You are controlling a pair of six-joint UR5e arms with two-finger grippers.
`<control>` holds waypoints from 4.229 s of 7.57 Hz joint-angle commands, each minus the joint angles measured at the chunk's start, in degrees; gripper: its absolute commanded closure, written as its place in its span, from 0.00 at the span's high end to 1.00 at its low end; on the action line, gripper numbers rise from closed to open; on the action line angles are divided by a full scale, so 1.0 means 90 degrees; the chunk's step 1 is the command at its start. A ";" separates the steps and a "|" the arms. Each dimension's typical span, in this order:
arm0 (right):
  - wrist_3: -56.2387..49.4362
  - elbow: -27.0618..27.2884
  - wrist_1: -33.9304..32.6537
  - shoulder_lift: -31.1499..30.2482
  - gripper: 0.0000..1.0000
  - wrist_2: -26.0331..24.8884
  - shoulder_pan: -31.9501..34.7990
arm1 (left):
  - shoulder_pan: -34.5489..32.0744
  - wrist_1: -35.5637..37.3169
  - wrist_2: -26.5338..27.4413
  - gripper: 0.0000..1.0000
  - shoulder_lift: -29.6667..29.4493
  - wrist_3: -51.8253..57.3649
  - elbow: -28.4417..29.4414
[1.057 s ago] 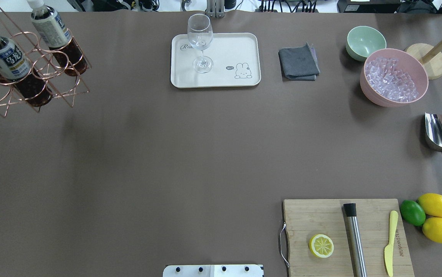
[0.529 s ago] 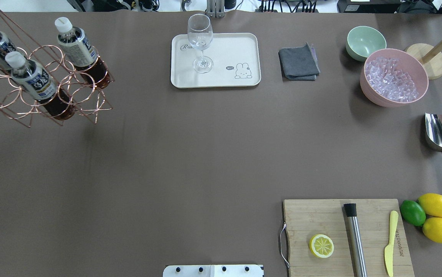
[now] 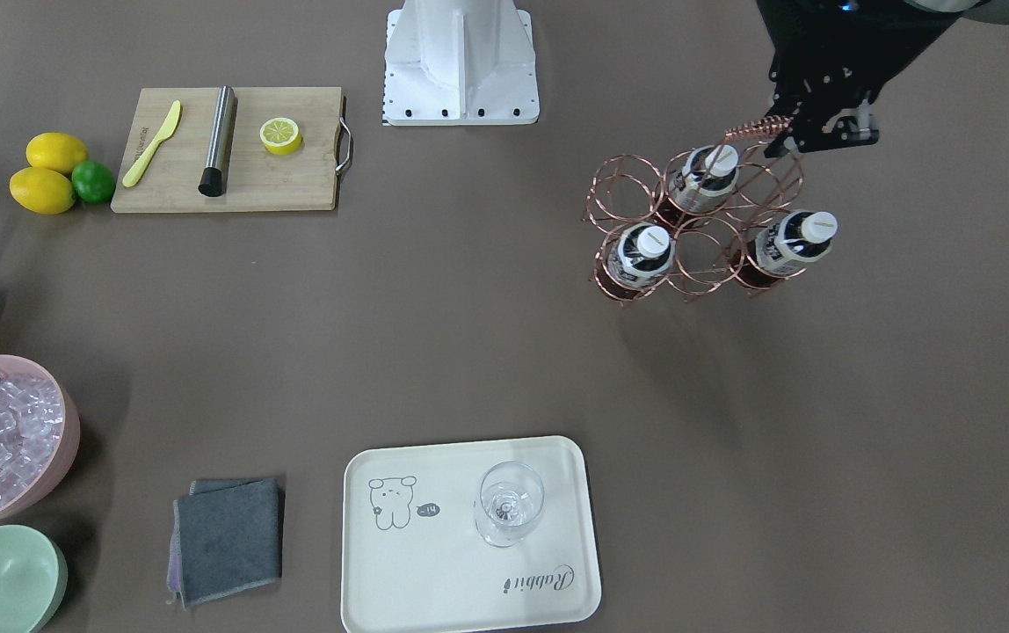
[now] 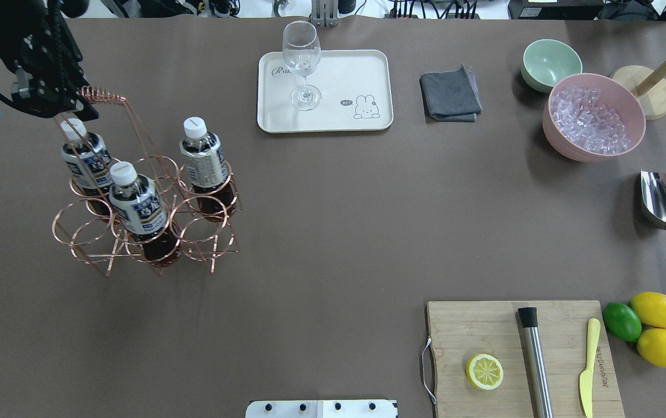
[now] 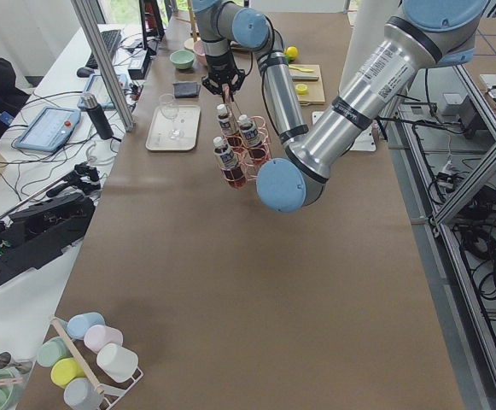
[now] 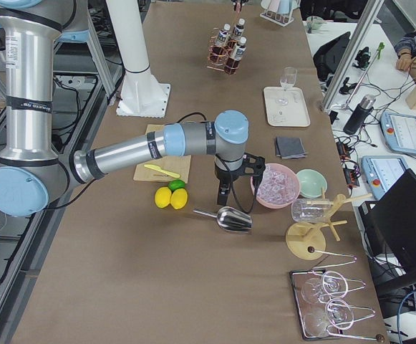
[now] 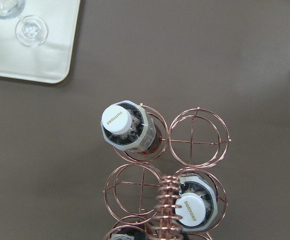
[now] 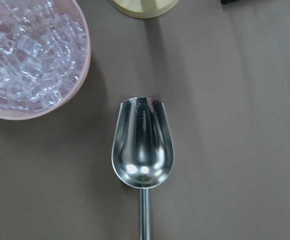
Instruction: Take tea from basket to plate
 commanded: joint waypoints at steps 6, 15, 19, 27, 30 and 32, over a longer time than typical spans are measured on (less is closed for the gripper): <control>0.4740 -0.0045 -0.0017 0.2765 1.00 0.0317 -0.2922 | 0.1402 -0.1438 0.0003 0.00 -0.0659 -0.1856 0.0569; 0.6951 -0.1997 0.0686 0.5100 0.99 0.1040 -0.3893 | 0.1930 -0.2419 0.0013 0.00 -0.1099 -0.3087 0.1157; 0.7244 -0.2290 0.0804 0.5423 0.97 0.1098 -0.3972 | 0.2038 -0.2829 0.0013 0.00 -0.1060 -0.3087 0.1499; 0.7254 -0.2790 0.1565 0.5669 0.88 0.1313 -0.4577 | 0.2038 -0.2829 0.0013 0.00 -0.1031 -0.3087 0.1460; 0.7244 -0.2800 0.1575 0.5649 0.49 0.1313 -0.4636 | 0.2038 -0.2829 0.0013 0.00 -0.1021 -0.3087 0.1460; 0.7244 -0.2800 0.1575 0.5659 0.00 0.1313 -0.4636 | 0.2038 -0.2829 0.0013 0.00 -0.1011 -0.3087 0.1440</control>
